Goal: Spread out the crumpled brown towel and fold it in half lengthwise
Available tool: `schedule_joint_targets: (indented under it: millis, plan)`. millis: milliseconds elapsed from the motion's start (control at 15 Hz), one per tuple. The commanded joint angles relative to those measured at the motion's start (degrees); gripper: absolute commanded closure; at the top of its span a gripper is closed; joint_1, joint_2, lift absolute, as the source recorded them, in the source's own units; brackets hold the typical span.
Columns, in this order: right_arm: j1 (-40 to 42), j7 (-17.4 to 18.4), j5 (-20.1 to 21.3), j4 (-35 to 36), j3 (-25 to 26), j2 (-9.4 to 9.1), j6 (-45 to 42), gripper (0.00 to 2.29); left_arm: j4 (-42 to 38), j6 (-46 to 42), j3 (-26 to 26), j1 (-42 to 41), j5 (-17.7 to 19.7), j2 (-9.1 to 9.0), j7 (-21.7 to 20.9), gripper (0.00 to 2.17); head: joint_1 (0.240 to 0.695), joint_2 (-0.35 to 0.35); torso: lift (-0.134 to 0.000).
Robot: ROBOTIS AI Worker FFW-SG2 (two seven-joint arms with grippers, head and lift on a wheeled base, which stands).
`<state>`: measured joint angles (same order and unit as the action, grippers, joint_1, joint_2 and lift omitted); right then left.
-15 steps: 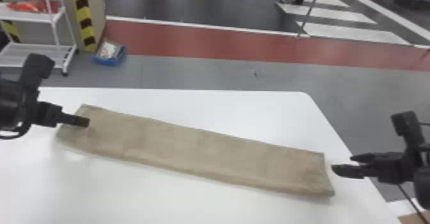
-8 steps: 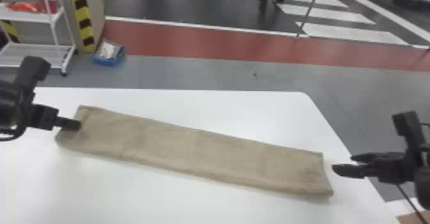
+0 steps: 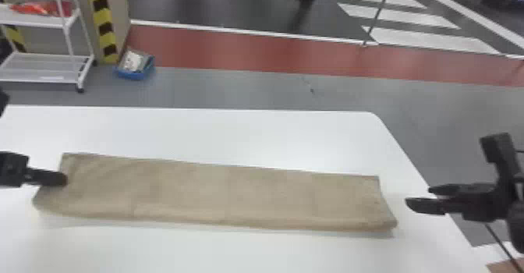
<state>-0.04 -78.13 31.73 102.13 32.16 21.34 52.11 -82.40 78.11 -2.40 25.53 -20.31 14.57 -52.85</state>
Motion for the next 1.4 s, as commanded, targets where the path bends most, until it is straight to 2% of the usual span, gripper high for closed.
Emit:
schedule_joint_targets:
  millis: [0,133,267,333,400,467,933,1333]
  plan:
    - [-0.4,-0.2,0.0,0.0,-0.6,-0.25,0.1,0.13,-6.5,3.4,-3.0,-5.0,0.0,1.87,-1.5,1.74,0.695,-0.221,-0.124]
    - [-0.8,-0.2,-0.9,0.0,-0.9,-0.42,0.1,0.13,-9.8,4.3,-5.1,-8.6,0.2,3.19,-2.3,1.74,0.695,-0.203,-0.124]
    - [-1.4,-0.2,-1.1,0.0,-1.0,-1.04,0.4,0.13,-11.5,5.0,-6.6,-11.0,0.2,3.45,-2.3,1.73,0.695,-0.173,-0.124]
    - [-1.8,-0.2,-1.1,0.0,-1.3,-1.39,0.6,0.13,-12.8,5.7,-7.7,-12.7,0.4,3.45,-2.1,1.51,0.695,-0.163,-0.124]
    - [-2.2,-0.2,-1.1,0.0,-1.4,-1.83,0.8,0.13,-14.7,5.9,-8.1,-14.4,0.8,3.45,-1.4,0.60,0.695,-0.154,-0.124]
    - [-2.4,-0.2,-1.4,0.0,-1.4,-1.92,0.8,0.13,-15.9,5.9,-8.2,-15.2,0.6,3.45,-0.8,0.00,0.695,-0.147,-0.124]
    - [-3.4,-0.2,-1.3,0.0,-2.5,-2.53,0.9,0.13,-18.8,6.6,-10.4,-16.3,1.6,2.57,-0.4,0.03,0.695,-0.115,-0.124]
    - [-3.4,-0.2,-1.3,-0.1,-2.6,-2.71,0.4,0.13,-18.8,4.8,-10.0,-16.0,1.7,2.49,1.4,0.03,0.695,-0.105,-0.124]
